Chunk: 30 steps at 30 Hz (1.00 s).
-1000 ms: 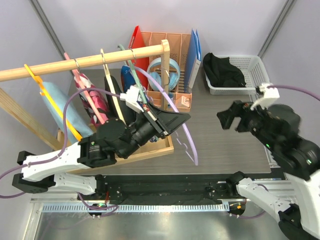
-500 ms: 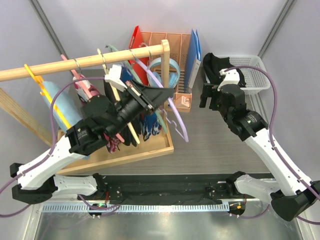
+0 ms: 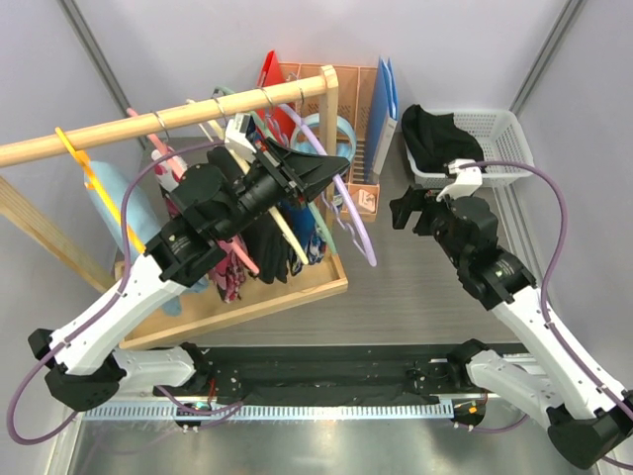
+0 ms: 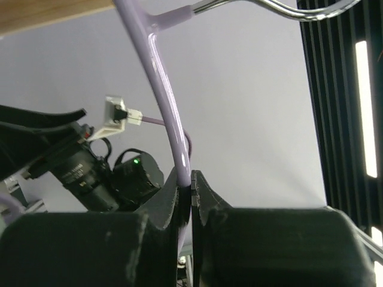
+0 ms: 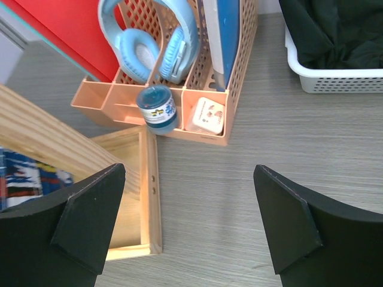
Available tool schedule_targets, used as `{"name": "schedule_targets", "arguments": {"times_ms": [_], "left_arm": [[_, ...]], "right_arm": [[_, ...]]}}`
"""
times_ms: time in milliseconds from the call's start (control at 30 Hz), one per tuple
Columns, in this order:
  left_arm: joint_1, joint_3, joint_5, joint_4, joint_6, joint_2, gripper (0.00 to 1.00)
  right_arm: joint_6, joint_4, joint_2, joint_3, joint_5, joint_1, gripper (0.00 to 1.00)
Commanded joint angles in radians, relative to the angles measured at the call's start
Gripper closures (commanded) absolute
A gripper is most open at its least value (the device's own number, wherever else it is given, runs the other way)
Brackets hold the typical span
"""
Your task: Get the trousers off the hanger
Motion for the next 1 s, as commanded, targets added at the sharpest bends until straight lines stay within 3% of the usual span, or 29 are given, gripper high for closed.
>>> {"name": "schedule_targets", "arguments": {"times_ms": [0, 200, 300, 633, 767, 867, 967], "left_arm": [[0.013, -0.056, 0.013, 0.029, -0.06, -0.046, 1.0], [0.013, -0.107, -0.114, -0.071, -0.068, -0.123, 1.0], [0.015, -0.124, -0.139, -0.102, -0.063, -0.145, 0.91], [0.015, -0.078, -0.111, -0.121, -0.099, -0.067, 0.88], [0.013, -0.073, -0.113, -0.121, -0.076, -0.071, 0.74], [0.013, -0.078, -0.12, -0.125, -0.051, -0.088, 0.54], [0.015, -0.073, -0.123, -0.127, -0.015, -0.103, 0.46]], "right_arm": [[0.047, 0.08, -0.068, -0.031, -0.016, 0.004, 0.06], [0.07, 0.054, -0.11, -0.048, -0.025, 0.005, 0.06], [0.089, 0.037, -0.122, -0.057, -0.031, 0.004, 0.06], [0.116, 0.02, -0.153, -0.052, -0.041, 0.004, 0.06], [0.112, 0.005, -0.164, -0.055, -0.035, 0.004, 0.06], [0.11, -0.007, -0.171, -0.055, -0.031, 0.004, 0.06], [0.112, -0.01, -0.174, -0.058, -0.033, 0.004, 0.06]]}}
